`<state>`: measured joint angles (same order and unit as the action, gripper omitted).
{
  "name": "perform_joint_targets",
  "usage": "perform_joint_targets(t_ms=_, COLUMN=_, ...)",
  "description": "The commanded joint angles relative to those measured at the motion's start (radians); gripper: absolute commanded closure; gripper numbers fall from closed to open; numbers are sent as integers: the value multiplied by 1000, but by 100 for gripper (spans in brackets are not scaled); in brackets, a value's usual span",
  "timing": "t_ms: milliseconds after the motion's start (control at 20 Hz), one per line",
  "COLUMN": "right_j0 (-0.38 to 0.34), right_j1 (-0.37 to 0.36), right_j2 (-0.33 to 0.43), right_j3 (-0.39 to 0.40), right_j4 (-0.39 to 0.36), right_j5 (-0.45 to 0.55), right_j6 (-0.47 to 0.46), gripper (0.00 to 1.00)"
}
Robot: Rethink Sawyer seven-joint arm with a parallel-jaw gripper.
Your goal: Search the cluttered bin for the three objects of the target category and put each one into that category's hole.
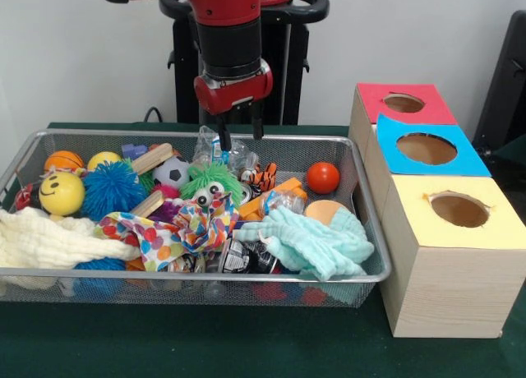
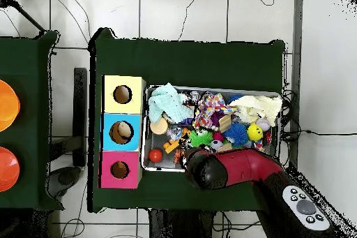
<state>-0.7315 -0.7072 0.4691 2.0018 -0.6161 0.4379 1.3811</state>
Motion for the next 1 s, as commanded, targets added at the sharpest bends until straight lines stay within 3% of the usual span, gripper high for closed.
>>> perform_joint_targets(t_ms=50, right_j0=16, right_j1=59, right_j2=27, right_j3=-70, right_j4=-89, right_j5=-5, right_j6=-38, gripper=0)
perform_joint_targets(t_ms=600, right_j0=33, right_j1=138, right_j2=6, right_j3=-123, right_j4=-143, right_j5=-52, right_j6=-5, gripper=0)
perform_joint_targets(t_ms=1000, right_j0=20, right_j1=149, right_j2=18, right_j3=-131, right_j4=-151, right_j5=-46, right_j6=-8, gripper=0)
